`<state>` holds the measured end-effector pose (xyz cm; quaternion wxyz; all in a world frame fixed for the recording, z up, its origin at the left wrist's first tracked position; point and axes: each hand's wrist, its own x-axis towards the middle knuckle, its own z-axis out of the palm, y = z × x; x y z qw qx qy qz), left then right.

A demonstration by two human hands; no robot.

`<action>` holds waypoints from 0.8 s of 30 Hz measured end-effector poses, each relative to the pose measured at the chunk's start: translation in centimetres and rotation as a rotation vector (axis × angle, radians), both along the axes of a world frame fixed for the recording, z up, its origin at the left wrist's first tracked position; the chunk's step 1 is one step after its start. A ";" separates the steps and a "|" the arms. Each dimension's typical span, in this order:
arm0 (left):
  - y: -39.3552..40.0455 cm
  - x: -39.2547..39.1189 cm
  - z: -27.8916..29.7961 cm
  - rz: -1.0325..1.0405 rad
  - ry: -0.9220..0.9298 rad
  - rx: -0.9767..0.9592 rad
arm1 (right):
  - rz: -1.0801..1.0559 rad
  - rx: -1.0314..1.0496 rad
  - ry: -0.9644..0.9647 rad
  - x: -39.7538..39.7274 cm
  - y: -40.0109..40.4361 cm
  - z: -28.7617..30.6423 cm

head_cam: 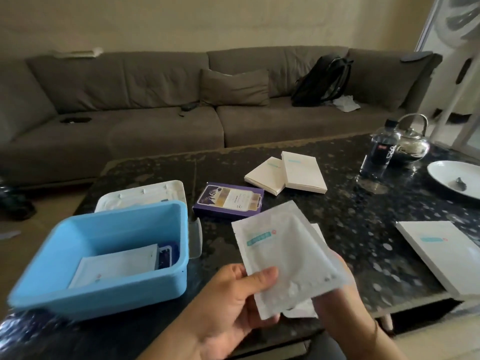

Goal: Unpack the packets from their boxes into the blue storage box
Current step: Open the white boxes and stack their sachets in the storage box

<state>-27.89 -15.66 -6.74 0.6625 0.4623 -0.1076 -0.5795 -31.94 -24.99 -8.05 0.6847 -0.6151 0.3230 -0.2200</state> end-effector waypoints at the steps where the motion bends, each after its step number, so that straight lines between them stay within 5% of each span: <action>1: 0.3 0.0 0.3 0.116 0.064 0.003 | 0.101 -0.004 0.033 -4.7 -3.9 1.4; 2: 0.5 0.0 0.5 0.210 0.107 0.000 | -0.031 0.071 -0.114 -6.5 -3.8 0.3; 4: 1.0 0.0 0.6 0.311 0.139 0.011 | -0.095 -0.100 -0.171 -5.8 -3.0 0.1; 8: 1.7 -0.1 0.3 0.350 0.227 -0.044 | 0.090 -0.572 -0.040 -3.8 -1.2 2.3; 13: 3.2 0.8 0.7 0.374 0.407 -0.201 | 0.153 -0.835 0.032 -2.6 0.1 5.1; 19: 4.2 1.9 1.5 0.593 0.613 -0.344 | 0.249 -0.911 0.005 0.3 1.9 8.1; 24: 5.8 3.1 2.0 0.655 0.588 -0.417 | 0.303 -0.910 0.044 3.5 3.3 8.7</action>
